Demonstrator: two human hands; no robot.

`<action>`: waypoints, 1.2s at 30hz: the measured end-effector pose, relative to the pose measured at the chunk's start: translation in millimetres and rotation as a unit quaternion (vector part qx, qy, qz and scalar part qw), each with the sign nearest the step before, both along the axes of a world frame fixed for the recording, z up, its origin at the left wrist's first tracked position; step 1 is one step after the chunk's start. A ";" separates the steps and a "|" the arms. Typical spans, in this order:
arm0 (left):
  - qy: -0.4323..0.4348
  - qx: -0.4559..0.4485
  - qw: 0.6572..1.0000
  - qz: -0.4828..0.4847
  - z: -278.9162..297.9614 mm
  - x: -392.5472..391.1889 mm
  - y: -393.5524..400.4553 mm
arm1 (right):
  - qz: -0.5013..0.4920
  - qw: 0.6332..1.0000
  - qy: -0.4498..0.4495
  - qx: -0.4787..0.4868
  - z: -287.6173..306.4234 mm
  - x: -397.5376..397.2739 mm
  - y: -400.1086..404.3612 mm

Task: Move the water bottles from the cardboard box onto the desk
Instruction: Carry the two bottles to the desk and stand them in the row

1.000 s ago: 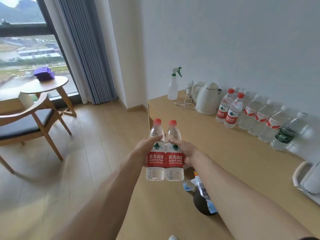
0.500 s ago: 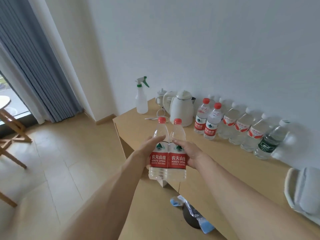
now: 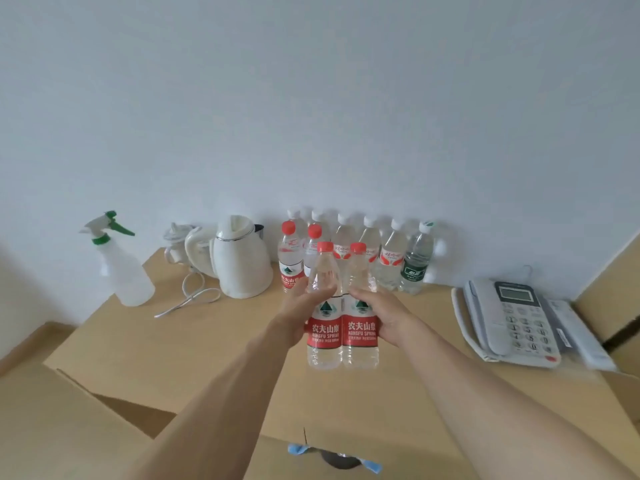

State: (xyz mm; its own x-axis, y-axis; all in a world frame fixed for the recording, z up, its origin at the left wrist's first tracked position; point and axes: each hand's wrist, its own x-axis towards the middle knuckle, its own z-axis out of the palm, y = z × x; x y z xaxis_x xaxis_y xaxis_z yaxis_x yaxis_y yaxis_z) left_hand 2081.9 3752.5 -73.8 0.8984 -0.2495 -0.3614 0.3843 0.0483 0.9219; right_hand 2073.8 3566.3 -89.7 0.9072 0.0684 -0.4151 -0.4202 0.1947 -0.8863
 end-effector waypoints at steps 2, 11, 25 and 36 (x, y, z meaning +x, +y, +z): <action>-0.016 0.001 1.000 -0.014 -0.5 13.7 -3.5 | -0.039 0.999 -0.011 -0.021 -0.9 2.2 -2.8; -0.128 0.144 0.978 -0.077 -19.0 49.5 -8.6 | -0.101 0.969 -0.063 -0.218 -10.9 -3.8 -15.8; -0.179 0.244 0.948 -0.104 -33.5 67.5 -17.3 | -0.090 0.923 -0.070 -0.368 -23.9 18.5 -27.4; -0.197 0.343 0.905 -0.155 -27.5 74.4 -11.1 | -0.037 0.898 -0.064 -0.434 -27.6 24.9 -26.9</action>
